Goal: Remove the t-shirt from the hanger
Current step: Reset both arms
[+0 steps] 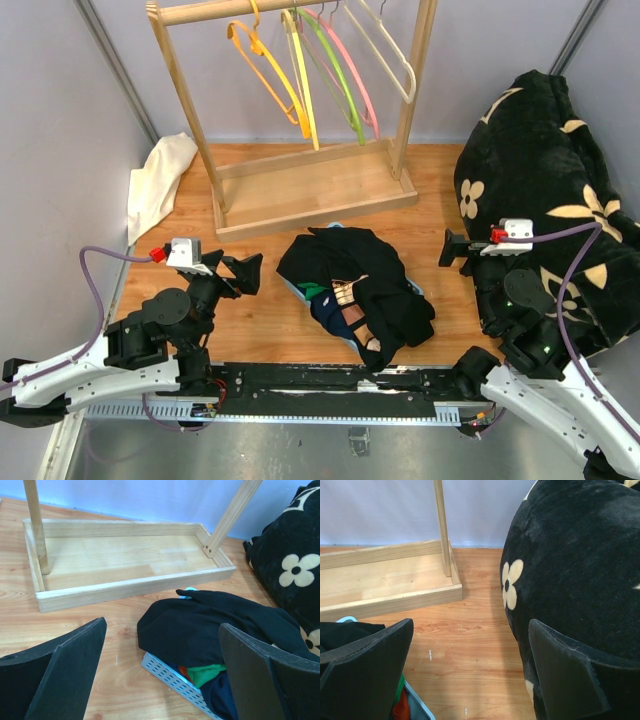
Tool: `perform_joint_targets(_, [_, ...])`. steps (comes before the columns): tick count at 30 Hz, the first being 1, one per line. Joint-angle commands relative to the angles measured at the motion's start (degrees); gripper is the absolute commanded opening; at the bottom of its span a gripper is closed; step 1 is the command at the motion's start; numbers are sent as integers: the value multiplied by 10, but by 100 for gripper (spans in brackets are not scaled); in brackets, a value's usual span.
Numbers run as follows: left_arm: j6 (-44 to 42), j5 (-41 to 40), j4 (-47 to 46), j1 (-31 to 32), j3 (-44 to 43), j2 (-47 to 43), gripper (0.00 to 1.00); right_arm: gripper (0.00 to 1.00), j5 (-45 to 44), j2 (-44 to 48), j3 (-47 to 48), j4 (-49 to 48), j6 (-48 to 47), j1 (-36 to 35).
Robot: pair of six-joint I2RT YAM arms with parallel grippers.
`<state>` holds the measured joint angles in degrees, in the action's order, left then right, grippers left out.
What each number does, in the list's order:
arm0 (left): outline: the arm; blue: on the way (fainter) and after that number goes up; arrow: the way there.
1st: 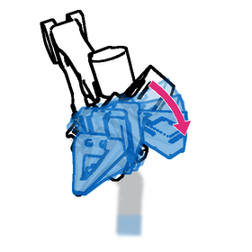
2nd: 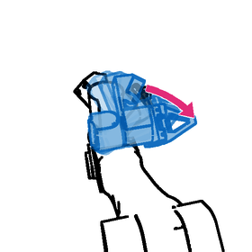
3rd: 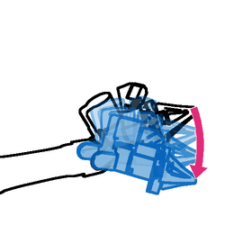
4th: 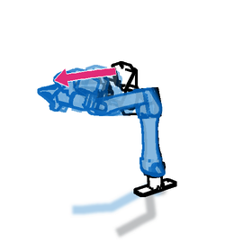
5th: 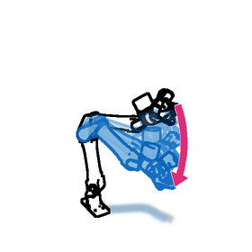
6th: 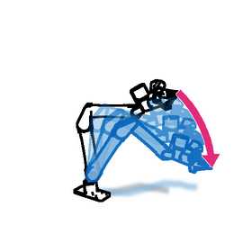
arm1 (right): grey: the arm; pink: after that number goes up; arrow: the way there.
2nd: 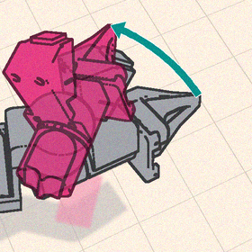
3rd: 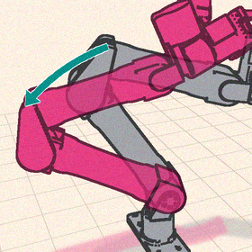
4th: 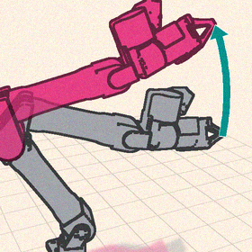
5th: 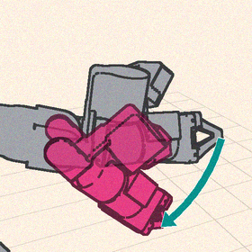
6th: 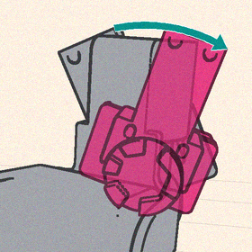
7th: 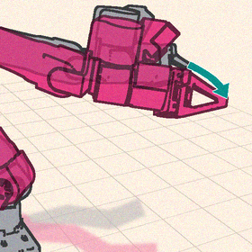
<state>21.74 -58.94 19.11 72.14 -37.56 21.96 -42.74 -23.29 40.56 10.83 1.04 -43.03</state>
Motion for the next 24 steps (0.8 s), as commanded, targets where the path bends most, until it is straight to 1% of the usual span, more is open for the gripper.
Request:
perform_joint_targets(1, [11,-17,-7,3,3,-3,100,98,-12,7,19,3,-1,6])
perform_joint_targets(24, [7,-14,-14,3,0,3,100,98,-7,5,19,6,5,7])
